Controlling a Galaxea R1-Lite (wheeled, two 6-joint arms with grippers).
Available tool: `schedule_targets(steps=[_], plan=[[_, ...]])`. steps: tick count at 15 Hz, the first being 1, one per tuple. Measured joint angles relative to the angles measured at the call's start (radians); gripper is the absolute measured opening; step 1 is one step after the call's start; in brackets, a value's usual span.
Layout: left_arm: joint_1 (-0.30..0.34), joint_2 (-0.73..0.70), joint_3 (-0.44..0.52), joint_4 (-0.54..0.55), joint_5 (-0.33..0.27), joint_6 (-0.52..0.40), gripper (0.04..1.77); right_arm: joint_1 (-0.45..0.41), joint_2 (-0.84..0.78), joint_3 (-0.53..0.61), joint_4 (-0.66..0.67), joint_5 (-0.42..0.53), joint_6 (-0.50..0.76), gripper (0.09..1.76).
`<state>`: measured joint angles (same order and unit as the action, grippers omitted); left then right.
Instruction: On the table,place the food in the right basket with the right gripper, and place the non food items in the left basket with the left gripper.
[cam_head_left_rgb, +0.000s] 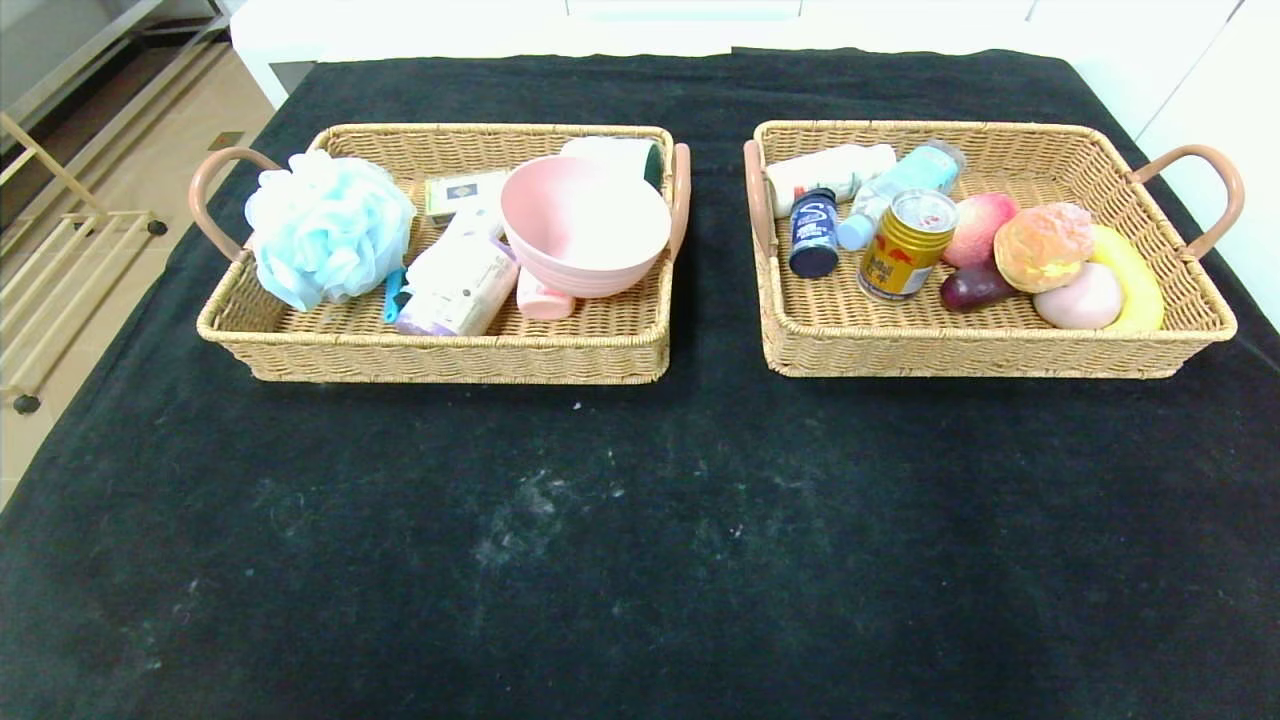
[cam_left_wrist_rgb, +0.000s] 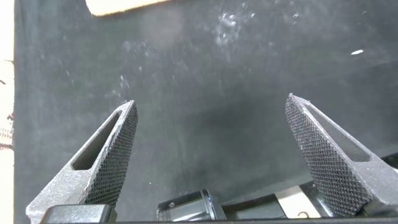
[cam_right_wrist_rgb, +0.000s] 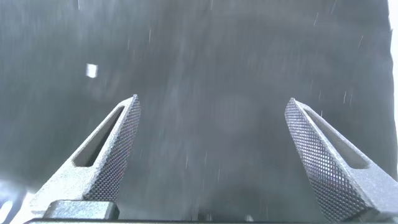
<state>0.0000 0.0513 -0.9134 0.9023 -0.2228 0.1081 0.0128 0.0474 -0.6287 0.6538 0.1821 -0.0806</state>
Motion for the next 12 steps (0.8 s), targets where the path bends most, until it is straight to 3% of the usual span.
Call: schedule_targets(steps=[3,6,9,12], plan=[[0.001,-0.039,0.133,-0.174,0.013,-0.037,1.72,-0.002,-0.036,0.216,-0.356,-0.013,0.008,1.70],[0.001,-0.050,0.318,-0.396,0.077,-0.039,1.72,-0.002,-0.047,0.452,-0.679,-0.030,-0.001,1.70],[0.001,-0.052,0.551,-0.690,0.134,-0.033,1.72,-0.002,-0.049,0.582,-0.783,-0.060,-0.003,1.70],[0.001,-0.053,0.712,-0.804,0.179,-0.028,1.72,-0.002,-0.049,0.598,-0.742,-0.084,-0.002,1.70]])
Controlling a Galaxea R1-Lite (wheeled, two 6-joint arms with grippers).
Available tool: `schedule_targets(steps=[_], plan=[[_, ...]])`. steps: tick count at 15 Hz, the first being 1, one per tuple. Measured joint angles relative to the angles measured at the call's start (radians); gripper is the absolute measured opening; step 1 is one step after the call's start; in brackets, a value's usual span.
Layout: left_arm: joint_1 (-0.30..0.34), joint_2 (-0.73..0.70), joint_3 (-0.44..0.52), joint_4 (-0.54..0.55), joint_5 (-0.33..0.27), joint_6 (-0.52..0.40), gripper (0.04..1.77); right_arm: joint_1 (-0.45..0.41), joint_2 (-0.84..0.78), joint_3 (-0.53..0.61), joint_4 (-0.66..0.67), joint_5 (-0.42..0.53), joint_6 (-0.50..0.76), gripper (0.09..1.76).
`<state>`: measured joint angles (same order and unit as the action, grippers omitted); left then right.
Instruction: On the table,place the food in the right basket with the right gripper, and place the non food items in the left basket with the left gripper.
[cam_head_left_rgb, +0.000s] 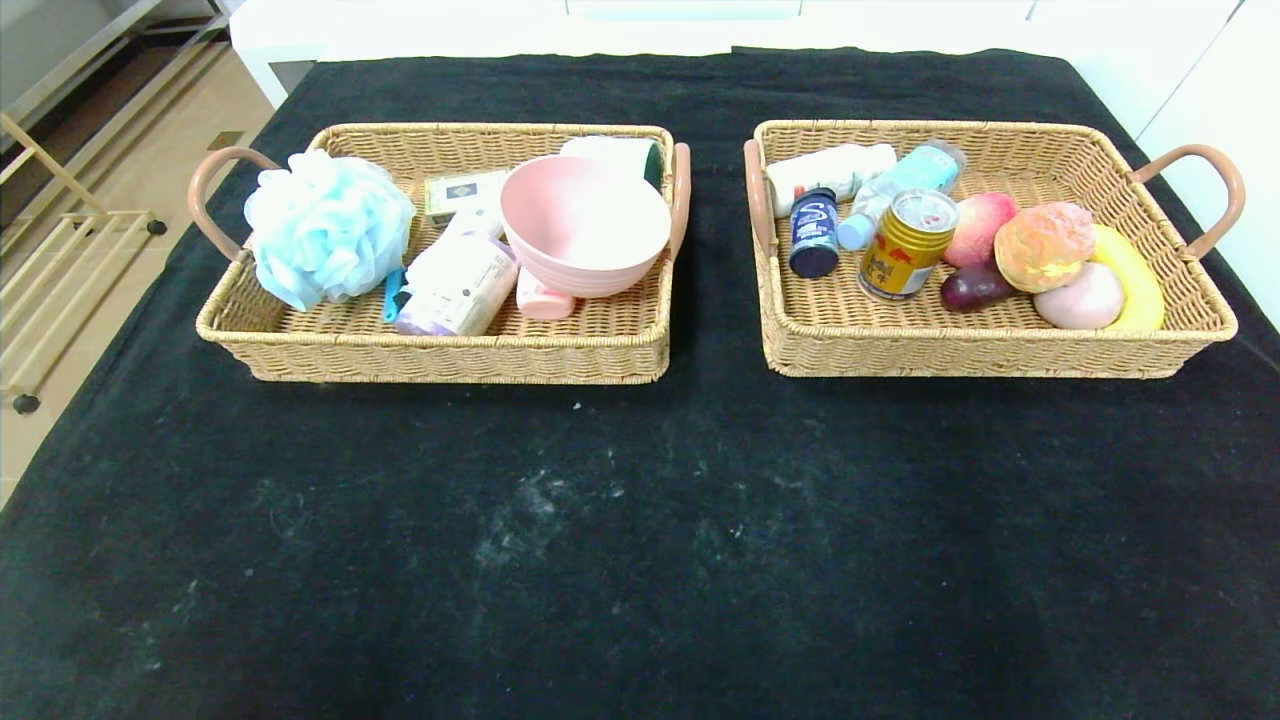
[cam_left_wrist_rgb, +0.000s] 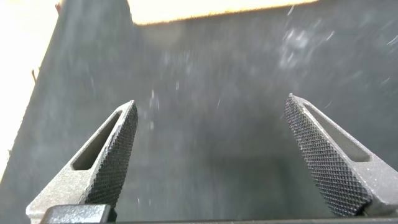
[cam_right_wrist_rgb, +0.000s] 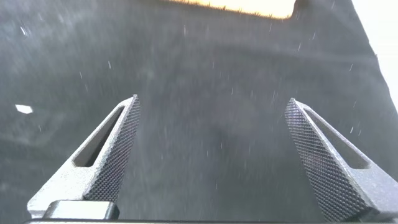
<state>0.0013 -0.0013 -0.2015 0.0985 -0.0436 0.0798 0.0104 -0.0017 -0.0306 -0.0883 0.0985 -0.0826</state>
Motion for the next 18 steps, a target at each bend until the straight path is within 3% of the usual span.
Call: schedule_targets(steps=[8,14,18], plan=[[0.000,0.000,0.142,-0.038,0.003,-0.001,1.72,0.000,0.000,-0.022,0.173,-0.040,-0.001,1.70],[0.000,0.000,0.188,-0.060,0.031,-0.006,1.72,0.000,0.000,-0.022,0.115,-0.157,0.023,1.70],[0.000,0.000,0.192,-0.063,0.027,-0.005,1.72,0.000,0.000,-0.022,0.179,-0.159,0.045,1.70]])
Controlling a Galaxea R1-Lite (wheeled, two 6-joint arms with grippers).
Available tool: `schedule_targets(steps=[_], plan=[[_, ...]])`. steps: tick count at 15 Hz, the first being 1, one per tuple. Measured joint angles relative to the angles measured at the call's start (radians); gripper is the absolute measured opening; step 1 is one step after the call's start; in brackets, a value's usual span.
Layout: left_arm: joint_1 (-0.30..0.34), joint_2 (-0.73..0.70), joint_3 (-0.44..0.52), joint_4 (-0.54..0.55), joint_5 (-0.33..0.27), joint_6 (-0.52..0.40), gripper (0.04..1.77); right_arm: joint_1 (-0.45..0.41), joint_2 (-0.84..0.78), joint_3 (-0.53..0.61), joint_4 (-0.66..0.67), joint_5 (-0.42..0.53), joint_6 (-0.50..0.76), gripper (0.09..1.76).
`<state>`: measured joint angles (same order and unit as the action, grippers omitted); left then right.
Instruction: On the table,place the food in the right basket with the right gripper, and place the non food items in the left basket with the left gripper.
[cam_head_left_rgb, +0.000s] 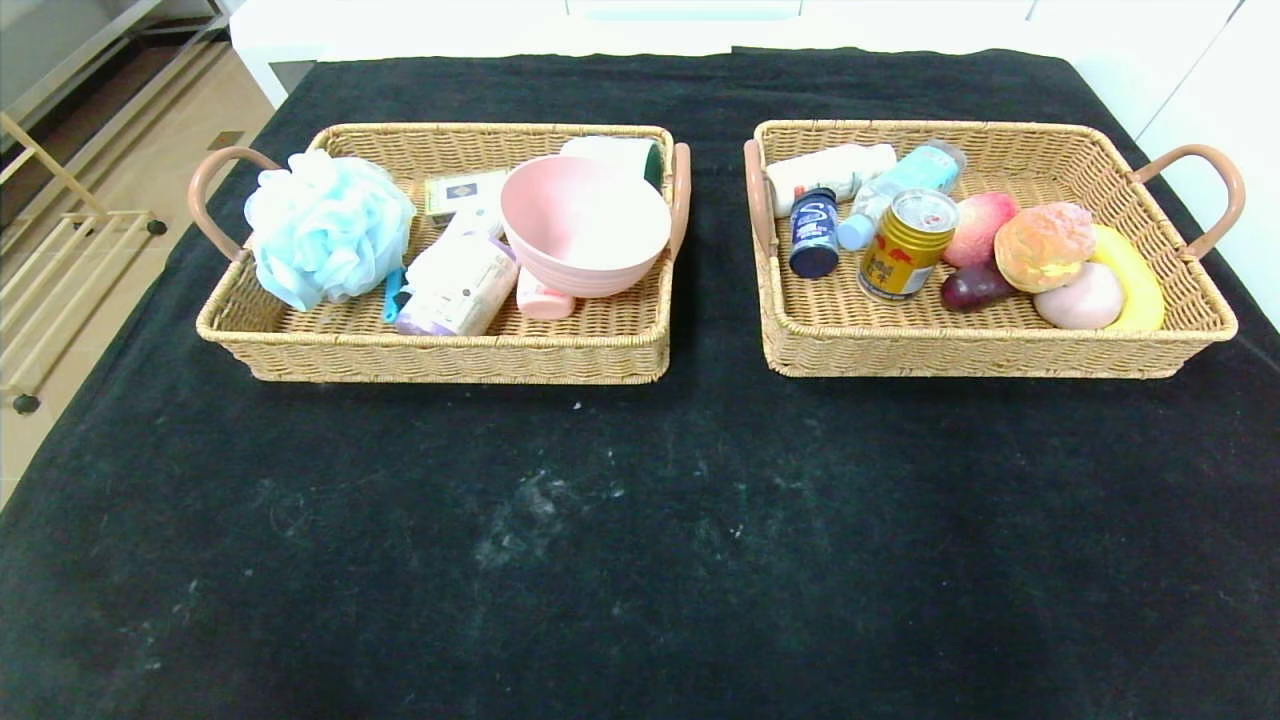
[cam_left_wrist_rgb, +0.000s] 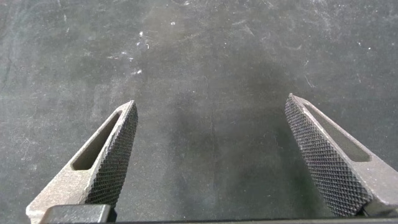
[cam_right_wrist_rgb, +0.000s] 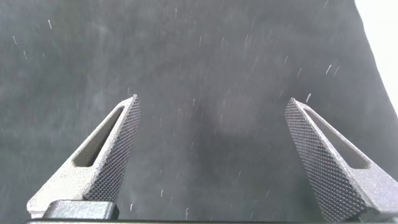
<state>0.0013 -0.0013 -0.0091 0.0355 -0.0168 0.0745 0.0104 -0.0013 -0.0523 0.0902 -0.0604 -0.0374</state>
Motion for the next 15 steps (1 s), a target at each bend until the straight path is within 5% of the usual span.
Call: schedule_targets(steps=[5,9,15], plan=[[0.000,0.000,0.000,0.000,0.003,-0.003,1.72,0.000,0.000,-0.006,0.004,0.010,0.032,1.71],[0.000,0.000,0.000,0.000,0.004,-0.005,1.72,0.000,0.000,-0.013,0.094,0.080,-0.087,1.71],[0.000,0.000,0.001,0.000,0.005,-0.008,1.72,0.000,0.000,-0.026,0.122,0.075,-0.008,1.71]])
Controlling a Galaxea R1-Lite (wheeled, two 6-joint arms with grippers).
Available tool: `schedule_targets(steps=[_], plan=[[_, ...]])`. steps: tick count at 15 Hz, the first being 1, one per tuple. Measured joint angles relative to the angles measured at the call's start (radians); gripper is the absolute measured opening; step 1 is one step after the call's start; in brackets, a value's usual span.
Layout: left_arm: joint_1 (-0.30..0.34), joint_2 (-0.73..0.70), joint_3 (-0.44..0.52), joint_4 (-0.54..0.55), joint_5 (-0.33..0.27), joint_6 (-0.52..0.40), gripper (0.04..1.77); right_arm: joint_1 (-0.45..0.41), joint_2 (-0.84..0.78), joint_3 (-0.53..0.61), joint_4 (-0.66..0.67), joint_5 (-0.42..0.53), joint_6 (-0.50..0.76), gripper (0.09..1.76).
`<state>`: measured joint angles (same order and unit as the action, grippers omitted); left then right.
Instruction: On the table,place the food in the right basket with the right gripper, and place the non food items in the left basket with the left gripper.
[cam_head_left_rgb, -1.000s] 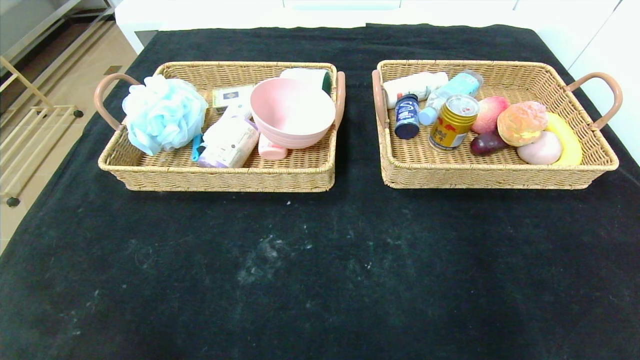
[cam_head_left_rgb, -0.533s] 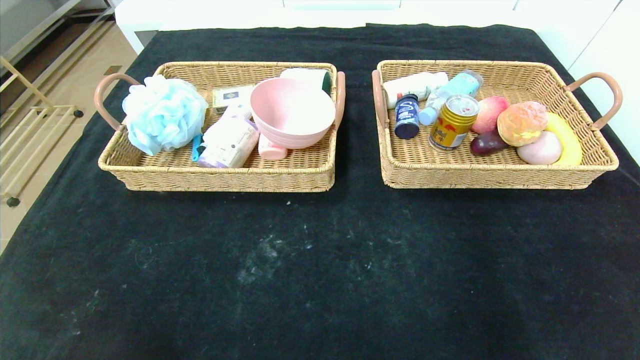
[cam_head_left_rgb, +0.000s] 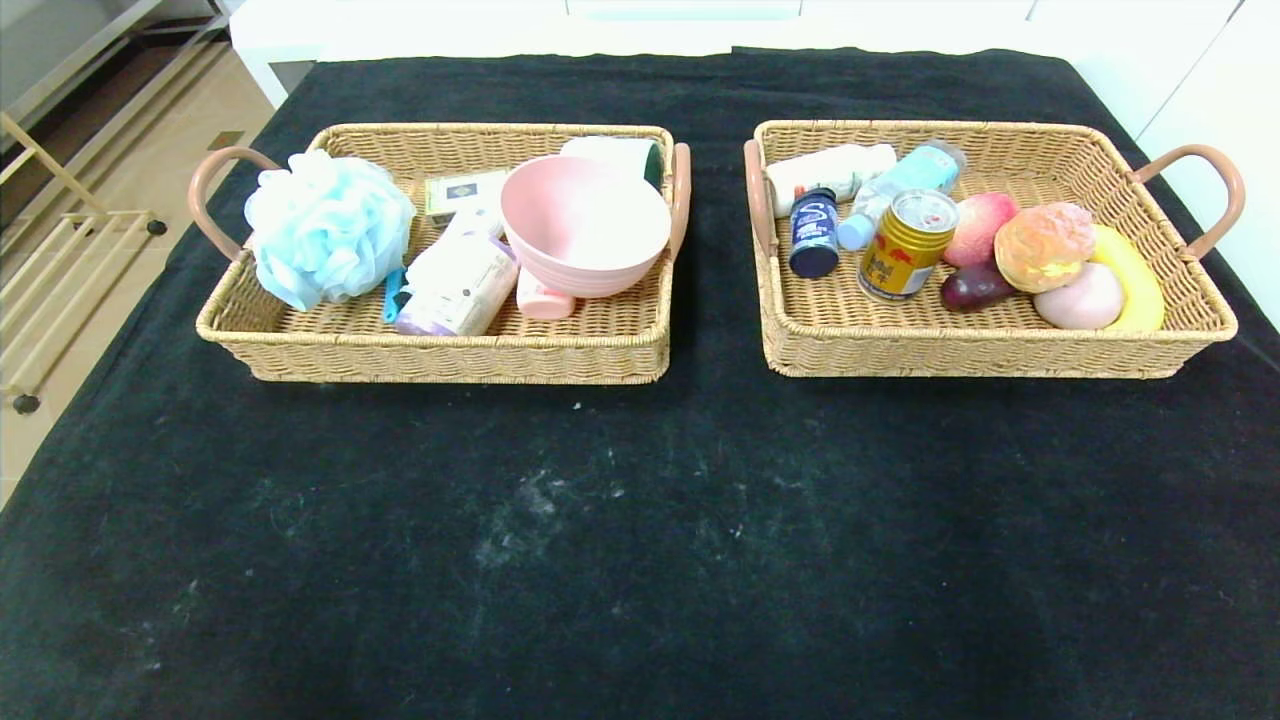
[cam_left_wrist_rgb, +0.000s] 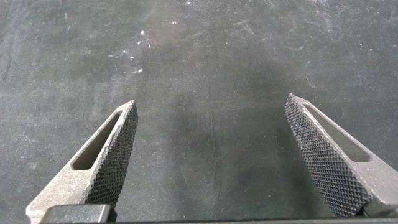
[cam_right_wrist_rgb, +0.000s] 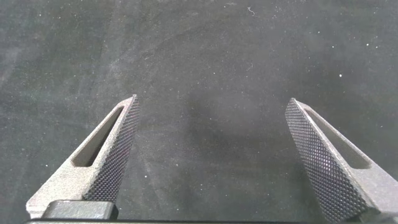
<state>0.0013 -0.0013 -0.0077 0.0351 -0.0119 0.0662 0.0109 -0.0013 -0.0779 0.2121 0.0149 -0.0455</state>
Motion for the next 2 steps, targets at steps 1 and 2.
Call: schedule_targets(steps=[1,2], plan=[[0.000,0.000,0.000,0.000,0.000,0.000,1.72,0.000,0.000,0.000,0.000,0.000,0.000,1.71],[0.000,0.000,0.000,-0.001,0.000,-0.002,1.72,0.000,0.000,0.000,0.000,0.000,0.000,1.71]])
